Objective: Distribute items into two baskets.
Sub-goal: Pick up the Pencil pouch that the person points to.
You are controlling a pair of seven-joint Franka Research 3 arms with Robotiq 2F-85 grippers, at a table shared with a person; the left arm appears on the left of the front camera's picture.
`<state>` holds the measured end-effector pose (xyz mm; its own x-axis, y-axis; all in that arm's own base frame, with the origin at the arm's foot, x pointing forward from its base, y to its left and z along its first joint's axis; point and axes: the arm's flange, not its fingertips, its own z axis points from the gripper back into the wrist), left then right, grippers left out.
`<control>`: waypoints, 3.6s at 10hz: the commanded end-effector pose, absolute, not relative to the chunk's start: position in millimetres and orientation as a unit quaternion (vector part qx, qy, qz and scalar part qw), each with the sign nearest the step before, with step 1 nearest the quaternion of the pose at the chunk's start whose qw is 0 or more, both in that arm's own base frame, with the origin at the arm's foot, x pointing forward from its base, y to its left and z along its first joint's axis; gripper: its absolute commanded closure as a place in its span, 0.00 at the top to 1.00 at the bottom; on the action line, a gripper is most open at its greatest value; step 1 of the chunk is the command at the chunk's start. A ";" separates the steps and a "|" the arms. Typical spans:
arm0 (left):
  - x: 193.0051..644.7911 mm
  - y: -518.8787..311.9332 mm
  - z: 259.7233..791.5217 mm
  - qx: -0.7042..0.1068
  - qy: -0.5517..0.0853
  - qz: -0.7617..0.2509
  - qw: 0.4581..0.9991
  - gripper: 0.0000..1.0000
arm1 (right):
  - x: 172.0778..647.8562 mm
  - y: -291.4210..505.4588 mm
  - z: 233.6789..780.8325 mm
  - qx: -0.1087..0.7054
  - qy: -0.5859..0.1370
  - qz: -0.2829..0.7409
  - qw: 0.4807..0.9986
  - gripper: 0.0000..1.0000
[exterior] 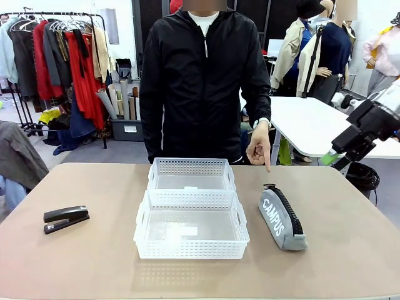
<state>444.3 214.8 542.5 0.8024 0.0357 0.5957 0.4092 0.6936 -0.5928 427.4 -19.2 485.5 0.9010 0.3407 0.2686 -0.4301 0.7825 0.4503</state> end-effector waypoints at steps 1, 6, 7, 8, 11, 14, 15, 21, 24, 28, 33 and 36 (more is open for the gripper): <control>442.9 215.5 543.8 -0.377 -0.297 -0.107 0.871 1.00 | 426.1 9.8 473.1 0.197 -0.088 0.158 0.964 1.00; 442.9 215.5 543.8 -0.377 -0.297 -0.107 0.871 1.00 | 428.7 62.7 445.3 0.130 -0.103 0.138 0.977 1.00; 442.9 215.5 543.8 -0.377 -0.297 -0.107 0.871 1.00 | 427.2 72.3 440.1 0.119 -0.099 0.140 0.978 1.00; 442.9 215.5 543.8 -0.377 -0.297 -0.107 0.871 1.00 | 426.6 80.2 434.1 0.106 -0.098 0.135 0.980 1.00; 442.9 215.5 543.8 -0.377 -0.297 -0.107 0.871 1.00 | 428.5 92.9 414.5 0.080 -0.082 0.124 0.986 1.00; 442.9 215.5 543.8 -0.377 -0.297 -0.107 0.871 1.00 | 430.7 102.5 392.3 0.056 -0.076 0.108 0.990 1.00; 442.9 215.5 543.8 -0.377 -0.297 -0.107 0.871 1.00 | 431.1 105.4 383.8 0.052 -0.072 0.107 0.990 1.00; 442.9 215.5 543.8 -0.377 -0.297 -0.107 0.871 1.00 | 430.2 122.8 331.8 0.035 -0.040 0.103 0.993 1.00; 442.9 215.5 543.8 -0.377 -0.297 -0.107 0.871 1.00 | 430.4 125.1 322.9 0.037 -0.043 0.097 0.994 1.00; 442.9 215.5 543.8 -0.377 -0.297 -0.107 0.871 1.00 | 431.4 118.5 324.0 0.052 -0.029 0.111 0.992 1.00; 442.9 215.5 543.8 -0.377 -0.297 -0.107 0.871 1.00 | 438.7 122.5 324.4 0.043 -0.036 0.096 0.994 1.00; 442.9 215.5 543.8 -0.377 -0.297 -0.107 0.871 1.00 | 458.7 133.1 317.2 0.026 -0.048 0.072 0.996 0.93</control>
